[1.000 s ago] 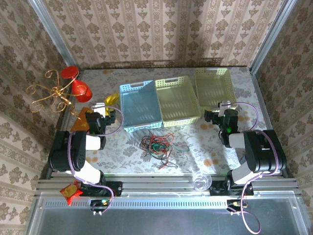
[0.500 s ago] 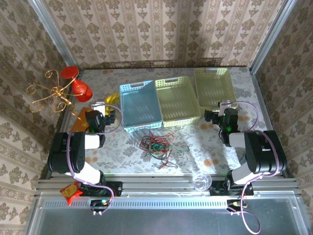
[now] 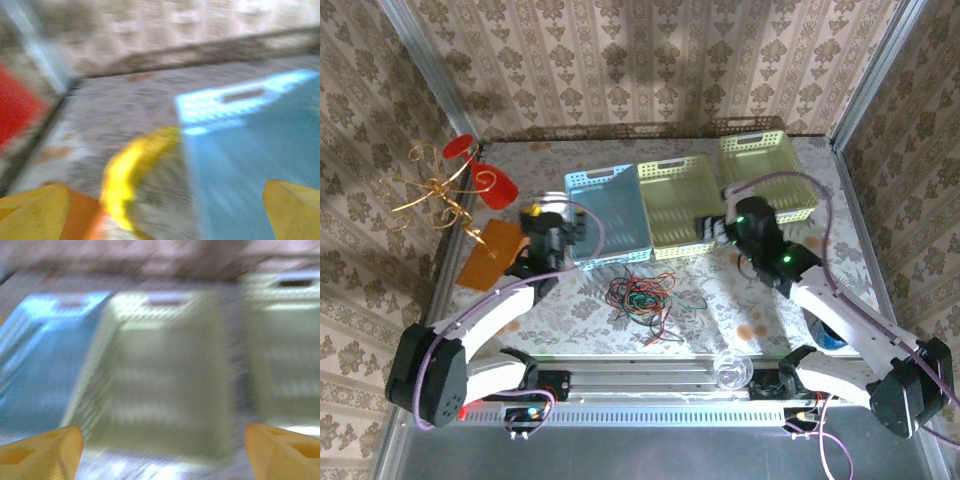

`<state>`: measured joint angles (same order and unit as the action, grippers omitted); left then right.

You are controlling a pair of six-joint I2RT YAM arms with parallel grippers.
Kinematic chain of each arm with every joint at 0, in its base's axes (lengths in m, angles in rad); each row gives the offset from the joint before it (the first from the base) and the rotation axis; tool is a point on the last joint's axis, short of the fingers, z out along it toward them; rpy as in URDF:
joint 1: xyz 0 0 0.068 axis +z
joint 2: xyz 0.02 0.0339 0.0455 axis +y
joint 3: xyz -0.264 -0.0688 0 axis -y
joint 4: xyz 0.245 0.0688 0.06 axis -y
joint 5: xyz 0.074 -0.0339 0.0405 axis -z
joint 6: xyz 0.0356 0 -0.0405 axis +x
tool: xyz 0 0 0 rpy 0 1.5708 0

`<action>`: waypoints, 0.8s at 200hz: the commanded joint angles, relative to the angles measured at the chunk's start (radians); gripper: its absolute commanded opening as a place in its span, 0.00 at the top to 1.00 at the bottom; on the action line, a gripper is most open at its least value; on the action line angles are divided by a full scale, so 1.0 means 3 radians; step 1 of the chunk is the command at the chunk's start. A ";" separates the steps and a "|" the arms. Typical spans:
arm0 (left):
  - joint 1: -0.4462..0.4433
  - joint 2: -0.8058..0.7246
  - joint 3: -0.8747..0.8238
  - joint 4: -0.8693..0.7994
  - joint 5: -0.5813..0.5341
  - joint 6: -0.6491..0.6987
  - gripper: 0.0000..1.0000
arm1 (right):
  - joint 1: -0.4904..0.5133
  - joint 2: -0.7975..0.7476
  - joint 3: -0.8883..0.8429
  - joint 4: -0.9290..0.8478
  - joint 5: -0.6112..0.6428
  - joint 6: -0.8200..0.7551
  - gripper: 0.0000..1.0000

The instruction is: Untangle the cables

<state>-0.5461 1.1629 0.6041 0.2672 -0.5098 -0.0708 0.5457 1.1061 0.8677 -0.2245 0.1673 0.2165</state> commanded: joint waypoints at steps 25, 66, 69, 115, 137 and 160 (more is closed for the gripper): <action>-0.0825 0.0020 0.0244 -0.0698 0.0925 -0.0147 0.00 | 0.0500 0.0632 0.0150 -0.0910 -0.1211 -0.0047 0.17; -0.0994 0.0107 0.0354 -0.1271 0.1788 0.0011 0.00 | 0.0507 0.1197 0.0264 -0.0748 -0.1289 -0.0035 0.24; -0.1002 0.0102 0.0351 -0.1304 0.1803 0.0031 0.00 | 0.0508 0.1231 0.0281 -0.0741 -0.1289 -0.0041 0.25; -0.1103 0.0010 0.0261 -0.1540 0.1939 0.0072 0.00 | 0.0497 0.1609 0.0379 -0.0570 -0.1248 -0.0079 0.40; -0.1142 0.0075 0.0222 -0.1526 0.1891 0.0052 0.00 | 0.0492 0.1749 0.0411 -0.0507 -0.1281 -0.0058 0.58; -0.1210 0.0208 0.0198 -0.1451 0.1653 0.0042 0.03 | 0.0492 0.1718 0.0406 -0.0512 -0.1309 -0.0052 0.83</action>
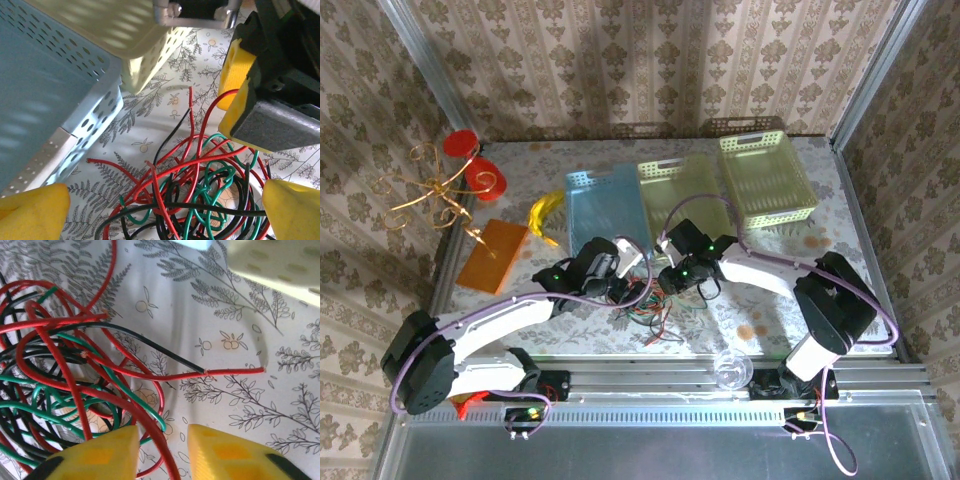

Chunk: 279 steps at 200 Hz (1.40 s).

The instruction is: Untangle the cables

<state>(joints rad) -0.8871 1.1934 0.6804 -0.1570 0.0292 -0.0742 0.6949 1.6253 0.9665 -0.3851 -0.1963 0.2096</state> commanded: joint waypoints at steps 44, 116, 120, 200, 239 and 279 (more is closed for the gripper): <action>-0.0185 0.0438 -0.0110 0.0156 -0.0355 0.0070 0.08 | -0.0005 -0.0507 0.0014 -0.0009 0.0065 -0.0010 0.94; -0.0218 0.0615 -0.0233 0.0478 -0.0371 0.0014 0.42 | -0.0071 -0.1132 0.0097 -0.0039 0.0517 0.0128 1.00; -0.0216 0.0621 -0.0233 0.0485 -0.0380 0.0005 0.42 | -0.0074 -0.1164 0.0100 -0.0025 0.0556 0.0145 1.00; -0.0191 0.0797 -0.0228 0.0516 -0.0432 -0.0070 0.51 | -0.0192 -0.1831 0.0151 0.0224 0.2250 0.0540 1.00; -0.0183 0.0849 -0.0238 0.0501 -0.0455 -0.0069 0.52 | -0.0453 -0.2098 0.0225 0.0282 0.2425 0.0693 1.00; -0.0185 0.0856 -0.0213 0.0508 -0.0489 -0.0066 0.65 | -0.0882 -0.2283 0.0294 0.0433 0.2216 0.0734 1.00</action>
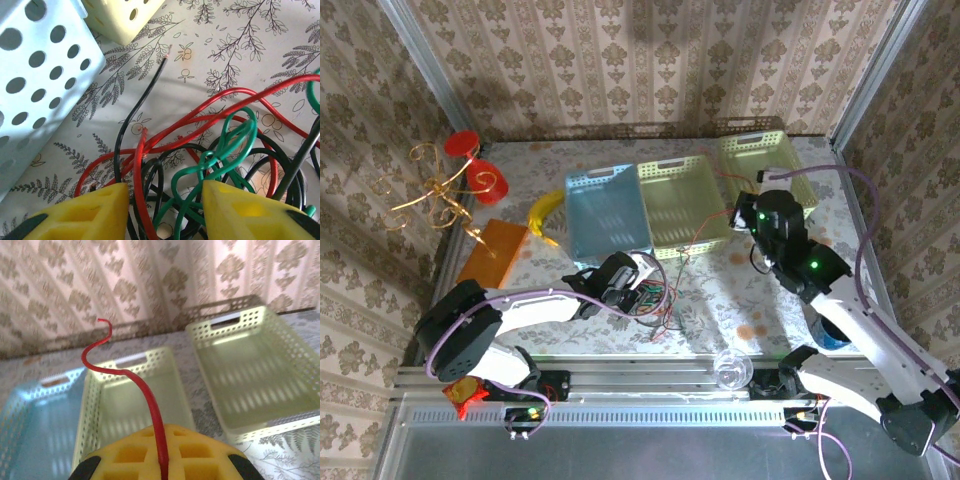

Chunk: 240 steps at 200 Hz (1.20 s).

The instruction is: Untangle the cables

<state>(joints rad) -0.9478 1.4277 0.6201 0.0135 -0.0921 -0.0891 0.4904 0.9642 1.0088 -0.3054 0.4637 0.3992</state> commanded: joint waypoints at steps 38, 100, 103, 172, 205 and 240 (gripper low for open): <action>0.0015 0.0080 -0.0011 -0.0045 -0.0202 0.0026 0.96 | -0.0510 -0.0114 0.0331 0.0274 -0.0083 0.0014 1.00; 0.0032 -0.0154 0.0028 0.0041 -0.0184 -0.0094 0.84 | -0.0756 0.0296 0.0853 0.0443 -0.1011 -0.0292 1.00; 0.0037 -0.0176 0.0033 0.0056 -0.0186 -0.0100 0.84 | -0.0756 0.0346 0.0893 0.0443 -0.1071 -0.0312 1.00; 0.0277 -0.0577 0.0091 0.0151 -0.0023 -0.0230 0.75 | -0.0713 0.1574 0.1376 0.0361 -0.1865 -0.0161 1.00; 0.0352 -0.0745 0.0035 0.0152 -0.0089 -0.0358 0.46 | -0.0577 0.2100 0.1310 0.0232 -0.1888 -0.0173 1.00; 0.0493 -0.0909 -0.0100 0.0212 -0.0297 -0.0533 0.36 | -0.0436 0.2552 0.1214 0.0012 -0.1745 -0.0070 1.00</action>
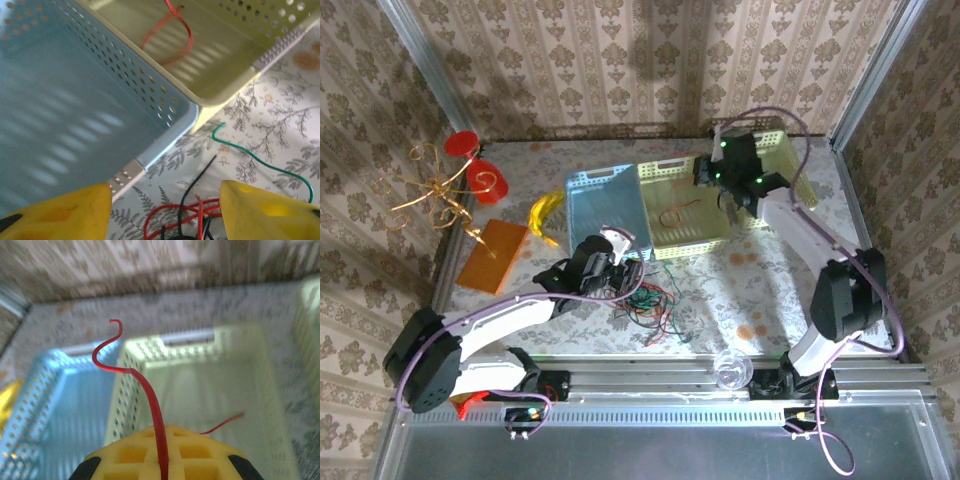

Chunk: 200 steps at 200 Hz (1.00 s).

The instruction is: Untangle the cables

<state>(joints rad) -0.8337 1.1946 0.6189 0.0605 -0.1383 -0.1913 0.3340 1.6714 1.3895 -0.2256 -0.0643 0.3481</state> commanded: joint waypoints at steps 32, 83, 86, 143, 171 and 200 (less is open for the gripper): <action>0.0262 -0.0246 -0.0138 -0.0076 -0.0064 -0.0295 0.31 | 0.0103 0.0524 -0.0064 -0.0449 0.0132 0.0286 1.00; 0.0267 -0.0332 -0.0197 -0.0160 -0.0076 -0.0311 0.28 | 0.0109 0.0563 -0.0066 -0.0572 0.0269 0.0445 0.53; 0.0264 -0.0331 -0.0201 -0.0161 -0.0065 -0.0317 0.28 | 0.0111 0.0532 -0.0078 -0.0565 0.0290 0.0438 0.51; 0.0258 -0.0281 -0.0243 -0.0186 0.0041 -0.0295 0.23 | 0.0325 -0.0064 -0.0333 -0.0583 0.0754 0.0109 0.39; 0.0253 -0.0265 -0.0262 -0.0185 0.0052 -0.0257 0.23 | 0.0506 -0.0302 -0.0463 -0.0697 0.1117 -0.0005 0.39; 0.0243 -0.0240 -0.0283 -0.0196 0.0118 -0.0228 0.23 | 0.0728 -0.0554 -0.0672 -0.0713 0.1077 -0.0138 0.39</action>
<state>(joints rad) -0.7578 1.1118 0.5488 0.0288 -0.1268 -0.2695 0.5095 1.5639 1.2400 -0.3946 0.2108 0.3649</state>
